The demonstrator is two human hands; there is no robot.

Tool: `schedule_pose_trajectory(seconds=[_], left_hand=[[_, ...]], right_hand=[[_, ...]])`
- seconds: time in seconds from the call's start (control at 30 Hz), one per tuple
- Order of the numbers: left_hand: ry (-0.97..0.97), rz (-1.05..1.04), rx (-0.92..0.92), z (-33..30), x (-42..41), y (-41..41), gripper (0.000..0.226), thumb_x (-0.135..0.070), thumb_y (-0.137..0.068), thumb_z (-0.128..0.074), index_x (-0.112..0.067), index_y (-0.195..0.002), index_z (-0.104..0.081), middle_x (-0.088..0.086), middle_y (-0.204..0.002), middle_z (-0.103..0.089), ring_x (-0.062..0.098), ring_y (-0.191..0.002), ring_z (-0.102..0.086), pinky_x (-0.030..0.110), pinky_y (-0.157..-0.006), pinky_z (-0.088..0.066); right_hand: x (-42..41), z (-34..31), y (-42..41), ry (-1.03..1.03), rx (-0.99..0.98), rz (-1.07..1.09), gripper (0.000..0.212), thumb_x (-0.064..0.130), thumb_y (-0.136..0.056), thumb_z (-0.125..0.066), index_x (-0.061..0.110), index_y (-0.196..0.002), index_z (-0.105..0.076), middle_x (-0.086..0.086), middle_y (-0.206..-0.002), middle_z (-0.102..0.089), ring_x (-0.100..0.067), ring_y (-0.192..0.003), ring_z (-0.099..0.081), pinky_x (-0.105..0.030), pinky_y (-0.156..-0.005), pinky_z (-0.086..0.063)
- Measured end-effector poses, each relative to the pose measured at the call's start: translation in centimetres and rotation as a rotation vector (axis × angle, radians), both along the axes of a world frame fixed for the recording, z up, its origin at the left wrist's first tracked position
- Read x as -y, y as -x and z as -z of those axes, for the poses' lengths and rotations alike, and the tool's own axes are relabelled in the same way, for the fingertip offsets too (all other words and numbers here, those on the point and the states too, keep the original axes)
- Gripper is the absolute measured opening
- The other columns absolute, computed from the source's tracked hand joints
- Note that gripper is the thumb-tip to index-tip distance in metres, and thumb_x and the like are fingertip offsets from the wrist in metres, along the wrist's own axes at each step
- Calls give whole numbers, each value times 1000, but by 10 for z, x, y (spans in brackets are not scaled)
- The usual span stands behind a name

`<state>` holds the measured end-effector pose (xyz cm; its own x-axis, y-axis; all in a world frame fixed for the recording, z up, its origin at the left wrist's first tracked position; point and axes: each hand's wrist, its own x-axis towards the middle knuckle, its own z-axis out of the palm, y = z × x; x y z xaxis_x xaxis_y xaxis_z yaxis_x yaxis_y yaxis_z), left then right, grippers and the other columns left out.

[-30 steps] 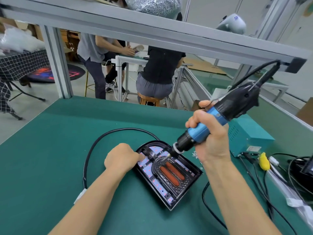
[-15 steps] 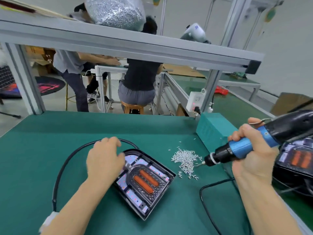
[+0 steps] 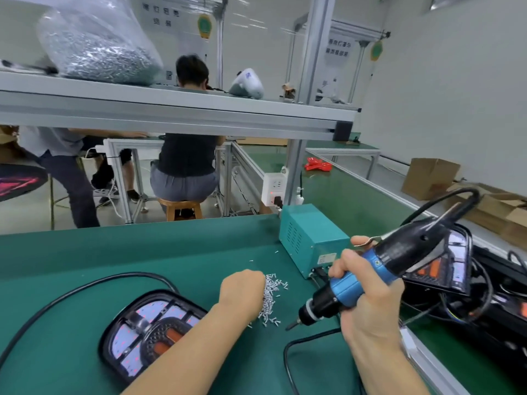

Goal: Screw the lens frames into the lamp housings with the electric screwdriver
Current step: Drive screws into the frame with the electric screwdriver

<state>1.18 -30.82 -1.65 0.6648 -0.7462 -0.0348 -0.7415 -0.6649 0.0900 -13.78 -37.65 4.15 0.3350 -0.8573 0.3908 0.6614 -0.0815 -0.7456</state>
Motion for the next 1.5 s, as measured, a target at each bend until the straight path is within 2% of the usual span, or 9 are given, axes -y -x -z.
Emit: schedule_pose_trajectory(seconds=[0.2,0.3,0.4,0.57,0.67,0.77,1.0,1.3,1.5], left_hand=[[-6,5,31,0,3,6,23,3,-83,-50,-14,-92,-61,7,-103,-64,28,-95,-62,31,-71,-45],[-26,-30,45,-1,4,8,25,2,-84,-49,-15,-67,-42,5,-87,-60,28,-79,-54,28,-63,-38],[-47,-33,53,0,5,9,36,5,-84,-48,-14,-61,-29,9,-96,-63,29,-83,-59,27,-62,-37],[-54,-37,20,-8,4,11,29,10,-79,-49,-11,-64,-35,8,-88,-61,29,-77,-53,30,-64,-39],[-31,-45,-17,-10,1,10,15,4,-80,-50,-9,-77,-55,6,-88,-64,28,-82,-60,29,-63,-41],[147,-103,-174,-15,-4,6,20,-2,-78,-56,-14,-86,-69,3,-94,-70,23,-85,-65,28,-66,-50],[878,-200,-880,-43,-64,-14,15,1,-72,-73,-7,-61,-67,9,-57,-67,15,-56,-66,23,-52,-53],[1161,-256,-913,-35,-151,-17,20,18,-73,-67,-1,-65,-65,11,-55,-62,14,-47,-58,19,-48,-49],[1267,-353,-920,-24,-183,-26,19,9,-79,-66,-8,-81,-74,14,-65,-68,13,-52,-62,20,-53,-53]], right_hand=[[0,4,-1,-33,-34,-7,22,4,-66,-63,10,-87,-57,-3,-52,-50,-18,-49,-49,-23,-50,-43],[-1,4,-2,-28,-39,-4,21,5,-66,-64,11,-86,-59,-7,-52,-49,-20,-50,-49,-24,-52,-45],[-1,2,-2,-20,-39,-10,21,5,-66,-65,12,-85,-60,-7,-52,-50,-21,-51,-49,-26,-54,-46],[-1,0,-1,-6,-44,-6,22,5,-66,-65,11,-87,-59,-4,-52,-51,-20,-51,-50,-26,-55,-45],[-2,0,-1,1,-42,-13,21,5,-67,-64,11,-86,-58,-3,-51,-51,-19,-50,-50,-24,-54,-45],[-2,-1,-1,6,-36,-14,21,4,-67,-63,11,-86,-57,-1,-52,-51,-18,-48,-50,-25,-54,-44],[-5,-14,-6,-78,90,-111,19,4,-70,-59,14,-85,-56,0,-55,-47,-14,-46,-49,-24,-53,-43],[-57,-37,-59,-140,255,-362,16,5,-73,-55,14,-87,-53,4,-54,-47,-10,-46,-47,-21,-55,-45],[-90,-38,-90,-131,214,-453,17,3,-73,-57,14,-87,-53,2,-58,-46,-12,-47,-48,-24,-53,-45]])
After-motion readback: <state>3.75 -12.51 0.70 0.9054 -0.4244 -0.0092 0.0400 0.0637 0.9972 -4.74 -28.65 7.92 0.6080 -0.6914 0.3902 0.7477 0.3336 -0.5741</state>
